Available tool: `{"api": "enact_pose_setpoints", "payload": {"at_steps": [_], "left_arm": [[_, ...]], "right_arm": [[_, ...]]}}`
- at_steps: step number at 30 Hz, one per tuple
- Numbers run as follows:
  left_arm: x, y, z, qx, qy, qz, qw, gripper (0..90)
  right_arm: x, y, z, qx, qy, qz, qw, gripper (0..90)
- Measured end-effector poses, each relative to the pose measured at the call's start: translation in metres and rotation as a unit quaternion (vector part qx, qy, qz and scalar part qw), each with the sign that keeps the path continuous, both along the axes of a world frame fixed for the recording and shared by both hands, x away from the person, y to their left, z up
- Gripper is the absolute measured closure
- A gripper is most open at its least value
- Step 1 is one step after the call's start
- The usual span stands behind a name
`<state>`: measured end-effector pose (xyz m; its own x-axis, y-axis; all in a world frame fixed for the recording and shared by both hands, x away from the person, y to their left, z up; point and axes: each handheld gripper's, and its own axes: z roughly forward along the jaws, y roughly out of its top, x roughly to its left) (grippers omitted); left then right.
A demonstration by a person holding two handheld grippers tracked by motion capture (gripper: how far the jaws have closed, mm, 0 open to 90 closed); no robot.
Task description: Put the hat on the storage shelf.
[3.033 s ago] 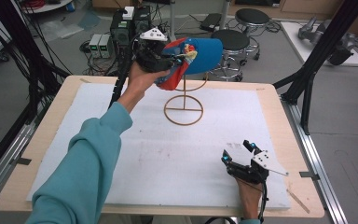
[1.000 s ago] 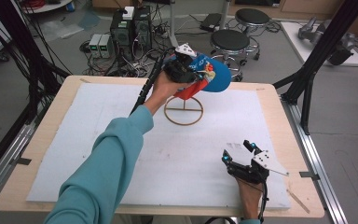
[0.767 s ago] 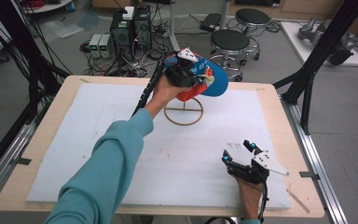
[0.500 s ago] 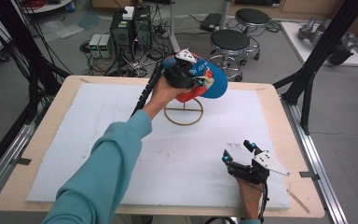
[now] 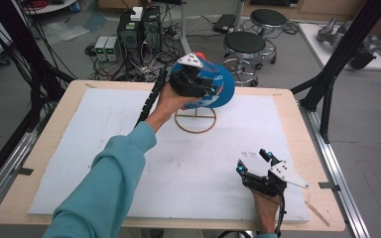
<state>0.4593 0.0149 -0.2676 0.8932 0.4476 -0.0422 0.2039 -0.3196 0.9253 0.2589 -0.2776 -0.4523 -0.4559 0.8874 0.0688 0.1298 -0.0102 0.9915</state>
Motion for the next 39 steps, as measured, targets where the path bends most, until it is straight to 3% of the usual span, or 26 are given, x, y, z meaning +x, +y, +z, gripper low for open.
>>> {"api": "enact_pose_setpoints", "payload": {"at_steps": [4,7,9,16,27,34,36,39], "left_arm": [[-0.007,0.013,0.001,-0.024,-0.006,-0.006,0.9997,55.2],[-0.011,0.023,0.0,-0.038,-0.001,-0.002,0.9993,38.7],[-0.015,0.036,-0.002,-0.055,-0.005,0.003,0.9984,31.2],[-0.028,0.082,-0.012,-0.08,-0.013,0.009,0.9967,17.7],[-0.062,0.171,-0.04,-0.081,-0.019,0.051,0.9952,17.1],[-0.103,0.222,-0.073,-0.087,-0.043,0.087,0.9914,17.3],[-0.111,0.236,-0.081,-0.084,-0.041,0.102,0.9903,17.4],[-0.124,0.254,-0.097,-0.095,-0.041,0.121,0.9872,17.3]], "right_arm": [[-0.001,0.0,0.0,-0.002,-0.005,-0.001,1.0,9.8],[-0.001,0.001,0.0,-0.003,-0.006,0.0,1.0,9.8],[-0.001,0.001,0.0,-0.003,-0.005,-0.001,1.0,9.8],[-0.001,0.001,0.0,-0.004,-0.004,-0.001,1.0,9.8],[-0.001,0.001,0.0,-0.007,-0.003,-0.003,1.0,9.8],[-0.001,0.002,0.0,-0.013,-0.006,-0.003,0.9999,9.8],[-0.001,0.003,0.0,-0.015,-0.006,-0.004,0.9999,9.8],[-0.001,0.003,0.0,-0.014,-0.005,-0.005,0.9999,9.8]]}}
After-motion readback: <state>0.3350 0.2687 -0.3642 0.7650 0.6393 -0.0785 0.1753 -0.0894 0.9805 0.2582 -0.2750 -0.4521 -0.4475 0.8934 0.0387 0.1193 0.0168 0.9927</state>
